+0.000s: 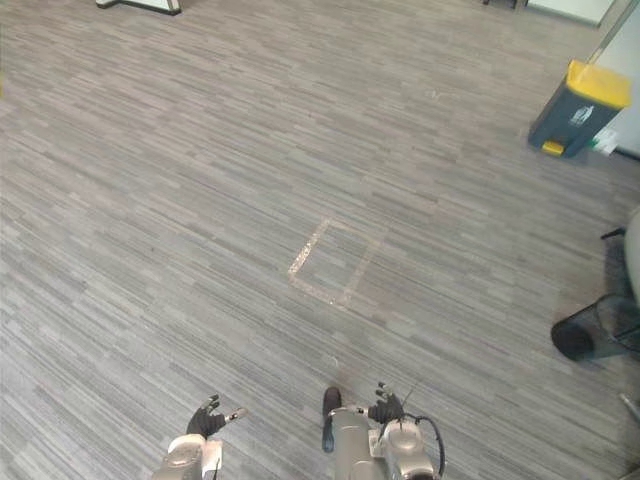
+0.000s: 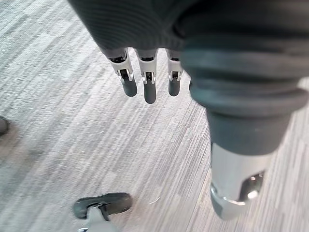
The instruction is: Organize the slippers on the shoe rack
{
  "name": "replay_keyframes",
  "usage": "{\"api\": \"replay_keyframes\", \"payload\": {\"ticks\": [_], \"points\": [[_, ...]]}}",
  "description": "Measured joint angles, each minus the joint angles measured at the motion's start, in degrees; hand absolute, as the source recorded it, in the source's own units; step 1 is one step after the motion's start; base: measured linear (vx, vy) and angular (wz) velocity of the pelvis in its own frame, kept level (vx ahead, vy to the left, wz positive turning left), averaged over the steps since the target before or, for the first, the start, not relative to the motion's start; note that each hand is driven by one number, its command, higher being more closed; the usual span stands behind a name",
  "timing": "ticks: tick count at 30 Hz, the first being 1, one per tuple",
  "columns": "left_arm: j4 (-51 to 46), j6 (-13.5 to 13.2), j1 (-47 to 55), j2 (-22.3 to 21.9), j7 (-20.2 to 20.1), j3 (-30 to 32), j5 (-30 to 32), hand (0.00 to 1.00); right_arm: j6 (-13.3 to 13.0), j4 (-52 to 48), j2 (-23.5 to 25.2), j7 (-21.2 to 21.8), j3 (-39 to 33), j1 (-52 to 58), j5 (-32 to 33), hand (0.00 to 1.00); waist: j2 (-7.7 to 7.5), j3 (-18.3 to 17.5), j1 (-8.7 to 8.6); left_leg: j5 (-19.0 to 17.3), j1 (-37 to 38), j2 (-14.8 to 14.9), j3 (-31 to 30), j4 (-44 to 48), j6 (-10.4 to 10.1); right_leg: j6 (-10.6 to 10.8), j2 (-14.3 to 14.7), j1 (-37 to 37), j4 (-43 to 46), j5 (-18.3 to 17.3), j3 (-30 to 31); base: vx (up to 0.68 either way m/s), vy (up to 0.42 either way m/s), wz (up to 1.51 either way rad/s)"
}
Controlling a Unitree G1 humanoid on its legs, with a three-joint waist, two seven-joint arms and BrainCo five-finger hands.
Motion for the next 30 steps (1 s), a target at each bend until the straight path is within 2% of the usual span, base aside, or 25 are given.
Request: {"api": "replay_keyframes", "payload": {"ticks": [2,3,4,5,7,9,10,11,12,13,14,16,18,19,20,21,22,23,24,25,26,27,28,29,30], "points": [[-0.6,0.0,0.2,-1.6,-0.1,2.8,0.0,0.00,0.6,-0.3,0.4,0.0,0.6,1.2,0.2,0.00,0.33,0.1,0.18,10.0,-8.3,2.5,-2.3,22.0,-4.7,-0.9,1.6,7.1,-3.5,-2.7,-0.6,0.59,-0.180,0.13],[-2.0,0.0,1.1,-2.3,-0.2,3.9,0.0,0.00,0.9,-0.8,0.6,-0.1,1.0,2.0,0.4,0.00,0.21,0.2,0.64,9.1,-13.8,4.6,-1.0,34.9,-5.4,-1.8,3.1,12.3,-6.7,-3.4,-0.4,0.51,-0.125,-0.10],[-2.4,0.0,1.4,-2.4,-0.2,4.1,0.0,0.00,1.0,-1.1,0.8,-0.1,1.4,2.2,0.5,0.00,0.04,0.3,0.76,8.1,-15.4,5.3,0.0,38.1,-5.0,-2.2,3.7,14.1,-7.9,-3.7,0.1,0.52,-0.082,-0.38],[-4.1,0.0,2.8,-2.2,-0.3,4.8,-0.1,0.00,1.0,-2.0,1.7,-0.1,2.3,2.4,0.7,0.00,-0.60,0.2,1.68,4.9,-20.2,6.4,2.9,43.2,-2.8,-3.0,4.7,18.9,-11.3,-4.7,1.8,0.61,-0.057,-0.63],[-5.5,-0.1,3.0,-2.0,-0.2,5.5,-0.1,0.00,1.0,-1.0,2.3,-0.1,2.2,2.5,1.1,0.00,-1.43,-0.2,2.66,0.5,-25.4,6.0,7.1,41.5,0.1,-2.8,4.6,23.1,-13.9,-4.7,5.1,0.50,-0.014,-0.87],[-5.5,-0.2,2.5,-1.5,-0.3,5.1,-0.1,0.00,1.2,0.7,2.5,-0.1,2.0,1.6,1.6,0.00,-1.69,0.1,3.92,-2.5,-30.5,2.0,8.6,25.8,1.8,-1.8,2.4,27.5,-17.0,-5.0,9.3,0.48,0.137,-1.04],[-5.5,-0.2,2.4,-1.4,-0.3,4.9,-0.1,0.00,1.2,0.7,2.5,-0.2,1.9,1.6,1.6,0.00,-1.74,0.1,3.95,-2.3,-31.1,0.9,8.4,21.0,1.8,-1.1,1.6,28.2,-17.3,-5.4,10.0,0.56,0.248,-0.92],[-5.2,-0.4,2.3,-1.3,-0.3,4.1,-0.1,0.00,1.1,0.7,2.1,-0.2,0.8,1.8,1.6,0.00,-1.41,-0.1,3.87,1.7,-32.1,-1.7,6.5,6.5,1.7,0.8,-0.3,30.1,-18.9,-6.8,11.7,0.57,0.287,-0.83],[-4.7,-0.7,2.3,-1.4,-0.3,2.7,-0.1,0.00,1.2,1.1,1.6,-0.4,-0.1,2.4,1.5,0.00,-0.78,-0.2,4.07,11.5,-31.4,-2.4,5.7,-0.5,1.5,2.1,-0.8,31.8,-20.4,-7.8,13.8,0.50,0.250,-0.75],[-3.9,-0.9,1.9,-0.8,-0.3,2.5,-0.1,0.00,1.3,2.1,1.8,-0.6,0.0,2.2,1.5,0.00,-1.36,-0.4,3.94,10.1,-30.0,-4.0,6.8,-0.9,3.6,2.3,-2.4,33.0,-20.9,-7.9,14.8,0.49,0.245,-0.40],[-3.8,-0.9,1.8,-0.7,-0.3,2.4,-0.1,0.00,1.3,2.2,1.8,-0.6,0.0,2.2,1.5,0.00,-1.58,-0.4,3.77,9.7,-29.9,-4.2,7.0,-1.1,3.6,2.5,-2.7,32.9,-20.8,-7.6,14.8,0.46,0.235,-0.17],[-2.8,-1.0,1.2,0.5,-0.3,1.6,-0.1,0.00,1.3,2.5,2.3,-0.5,0.0,2.7,1.3,0.00,-3.01,-1.0,3.61,5.7,-30.4,-5.4,7.9,1.7,5.7,2.7,-4.0,30.9,-16.9,-6.4,15.7,0.44,0.228,-0.14],[-2.7,-1.0,1.3,0.8,-0.3,1.1,-0.1,0.00,1.3,2.6,2.1,-0.5,-0.1,3.2,1.1,0.00,-3.49,-1.2,3.80,2.8,-28.5,-5.8,9.2,2.5,7.0,4.9,-4.2,26.8,-5.6,-7.2,17.3,0.45,0.217,-0.29],[-2.4,-0.9,2.1,2.0,-0.2,0.0,-0.1,0.00,1.3,2.5,2.2,-0.3,-0.1,2.9,0.2,0.00,-4.45,-1.3,3.83,0.2,-23.0,-6.9,11.8,0.7,7.5,18.4,-4.8,19.1,14.7,-5.1,18.6,0.46,0.225,-0.41],[-2.2,-0.8,2.1,2.2,-0.2,-0.3,-0.1,0.00,1.2,2.4,2.2,-0.3,-0.1,2.9,0.0,0.00,-4.54,-1.2,3.66,-0.1,-22.0,-7.1,11.9,0.5,7.7,18.6,-4.9,18.1,17.5,-4.8,18.5,0.56,0.237,-0.44],[-1.0,-0.3,2.1,2.9,-0.2,-1.3,-0.1,0.00,0.9,2.3,1.9,-0.2,-0.1,2.8,-0.3,0.00,-4.59,-1.0,3.29,-1.4,-17.5,-7.7,12.3,-0.8,8.1,17.8,-5.3,14.4,27.2,-5.2,16.1,0.49,0.138,-0.22],[-0.7,0.0,1.8,3.0,-0.1,-1.9,-0.1,0.00,0.9,2.3,1.4,-0.1,-0.1,2.6,-0.5,0.00,-4.38,-0.6,3.33,-1.9,-13.1,-7.7,13.0,-3.2,8.4,12.7,-6.2,11.2,31.7,-7.0,11.5,0.48,0.116,-0.29],[-0.5,0.1,1.8,3.0,-0.1,-2.0,-0.1,0.00,0.9,2.4,1.2,0.0,-0.1,2.3,-0.5,0.00,-3.91,-0.2,3.43,-1.9,-10.7,-7.6,13.2,-4.9,8.4,10.5,-6.5,9.9,32.3,-8.1,9.3,0.49,0.085,-0.29],[-0.3,0.1,2.0,3.0,-0.1,-2.1,-0.1,0.00,0.9,2.3,1.1,0.0,-0.1,1.7,-0.5,0.00,-3.20,0.2,3.30,-1.9,-6.8,-6.9,13.7,-7.8,8.3,7.1,-6.5,7.1,31.1,-9.9,4.5,0.48,0.046,-0.21],[-0.3,0.1,1.9,3.0,-0.1,-2.1,-0.1,0.00,0.9,2.3,1.1,0.0,-0.1,1.3,-0.5,0.00,-3.22,0.3,2.95,-1.9,-4.4,-6.3,14.4,-9.4,8.3,5.2,-6.6,4.2,27.1,-11.0,0.4,0.47,0.024,-0.11],[-0.3,0.1,1.8,3.0,-0.1,-2.1,-0.1,0.00,0.9,2.2,1.1,0.0,-0.1,1.1,-0.5,0.00,-3.19,0.3,2.82,-1.9,-3.8,-6.0,14.4,-9.8,8.3,4.8,-6.6,3.3,24.8,-11.2,-1.2,0.56,-0.026,0.03],[-0.3,0.1,1.6,3.1,-0.2,-2.5,-0.1,0.00,0.7,2.1,1.2,0.0,-0.1,0.6,-0.5,0.00,-3.17,0.3,2.44,-1.9,-2.1,-5.2,14.5,-10.7,8.3,3.6,-6.2,1.2,15.0,-10.3,-5.3,0.37,-0.027,0.07],[-0.3,0.1,1.6,3.0,-0.2,-2.6,0.0,0.00,0.7,2.0,1.3,0.0,-0.1,0.6,-0.5,0.00,-3.21,0.3,2.39,-1.9,-1.7,-5.2,14.5,-10.9,8.2,3.3,-5.9,0.9,11.5,-9.4,-6.1,0.47,-0.041,0.05],[-0.3,0.1,1.7,3.8,-0.2,-3.9,0.1,0.00,0.6,2.1,1.5,-0.1,0.0,1.0,-0.5,0.00,-4.35,-0.2,2.45,-2.3,-0.3,-6.7,14.1,-11.6,7.5,0.9,-4.7,0.9,-0.7,-0.3,-6.8,0.40,-0.076,-0.08],[0.4,0.3,1.4,3.1,-0.4,-3.9,0.9,0.00,0.4,1.9,1.2,0.1,-0.3,1.3,0.0,0.00,-4.73,-0.4,2.25,-3.6,1.9,-6.8,12.9,-10.9,5.5,-2.9,-3.8,0.6,-1.1,4.3,-5.8,0.51,-0.116,-0.15]]}}
